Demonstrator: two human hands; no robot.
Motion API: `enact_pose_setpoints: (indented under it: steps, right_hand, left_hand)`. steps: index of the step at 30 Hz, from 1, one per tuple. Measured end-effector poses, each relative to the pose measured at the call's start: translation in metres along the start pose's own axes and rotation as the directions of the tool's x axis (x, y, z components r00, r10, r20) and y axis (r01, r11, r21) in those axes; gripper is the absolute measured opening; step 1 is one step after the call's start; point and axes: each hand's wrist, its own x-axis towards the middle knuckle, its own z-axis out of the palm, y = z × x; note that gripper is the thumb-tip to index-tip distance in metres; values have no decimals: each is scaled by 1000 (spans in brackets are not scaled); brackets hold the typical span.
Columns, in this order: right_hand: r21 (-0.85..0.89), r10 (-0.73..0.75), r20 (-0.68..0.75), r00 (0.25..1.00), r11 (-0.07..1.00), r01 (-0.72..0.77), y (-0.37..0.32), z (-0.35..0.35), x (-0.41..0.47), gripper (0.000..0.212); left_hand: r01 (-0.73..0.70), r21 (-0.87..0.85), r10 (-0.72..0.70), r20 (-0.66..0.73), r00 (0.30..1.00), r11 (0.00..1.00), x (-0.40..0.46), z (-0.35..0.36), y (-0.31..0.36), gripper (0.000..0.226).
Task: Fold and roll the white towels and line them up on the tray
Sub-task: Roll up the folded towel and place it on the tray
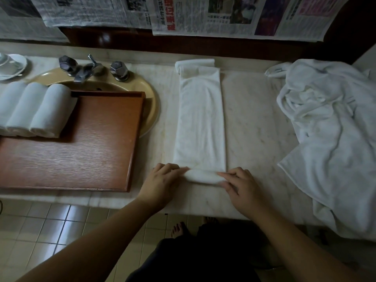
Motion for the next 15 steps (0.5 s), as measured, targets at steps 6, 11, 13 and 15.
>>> enact_pose_setpoints:
  steps: [6, 11, 13, 15]
  right_hand:
    - [239, 360, 54, 932, 901, -362, -6, 6, 22, 10]
    - [71, 375, 154, 914, 919, -389, -19, -3, 42, 16]
    - [-100, 270, 132, 954, 961, -259, -27, -7, 45, 28]
    - [-217, 76, 120, 990, 975, -49, -32, -10, 48, 47]
  left_hand:
    - [419, -375, -449, 8, 893, 827, 16, -7, 25, 8]
    - [447, -132, -453, -19, 891, 885, 30, 0, 27, 16]
    - [436, -69, -439, -28, 898, 897, 33, 0, 28, 18]
    - [340, 10, -339, -59, 939, 940, 34, -2, 27, 16]
